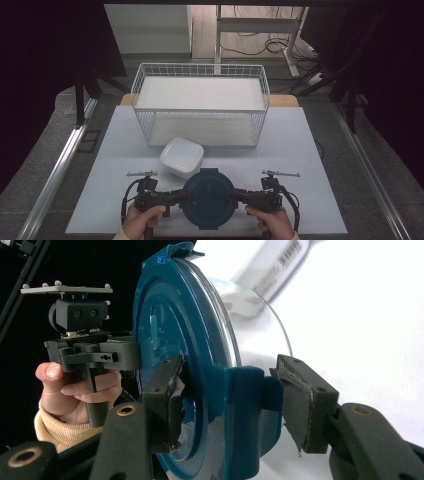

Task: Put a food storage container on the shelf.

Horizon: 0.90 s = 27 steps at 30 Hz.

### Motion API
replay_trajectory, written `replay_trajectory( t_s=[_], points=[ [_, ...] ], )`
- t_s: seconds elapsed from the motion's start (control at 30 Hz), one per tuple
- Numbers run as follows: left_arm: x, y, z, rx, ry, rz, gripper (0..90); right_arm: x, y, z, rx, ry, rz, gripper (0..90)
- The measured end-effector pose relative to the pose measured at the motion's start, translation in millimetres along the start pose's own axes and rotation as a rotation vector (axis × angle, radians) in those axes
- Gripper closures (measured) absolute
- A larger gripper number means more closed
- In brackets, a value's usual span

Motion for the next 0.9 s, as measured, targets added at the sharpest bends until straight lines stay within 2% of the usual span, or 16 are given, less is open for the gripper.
replay_trajectory(
  t_s=[0.4,0.43,0.7,0.73,0.9],
  points=[
    [-5.8,44.2,22.8,0.054,-0.003,0.02,45.8,-4.7,50.5,-3.2,-0.075,-0.02,0.042,46.5],
    [-6.9,51.2,25.9,0.067,-0.002,0.025,45.8,-4.9,58.3,-3.1,-0.082,-0.021,0.05,46.5],
    [-8.4,73.4,33.4,0.069,-0.016,0.036,45.8,-5.1,83.6,-1.8,-0.106,-0.029,0.061,46.5],
    [-8.5,77.3,34.3,0.072,-0.019,0.037,45.8,-5.2,91.8,-1.3,-0.113,-0.032,0.061,46.5],
    [-8.6,93.6,35.3,0.065,-0.026,0.038,45.8,-3.6,103.8,1.1,-0.114,-0.038,0.061,46.4]
  ],
)
Point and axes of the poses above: each handheld gripper's, and its own axes: x roughly forward along the jaws, y roughly out of its top, z roughly to its right, the point moved 6 cm from there along x, roughly forward along the jaws, and after that the axes turned 15 degrees about -x, right-handed, at the moved point
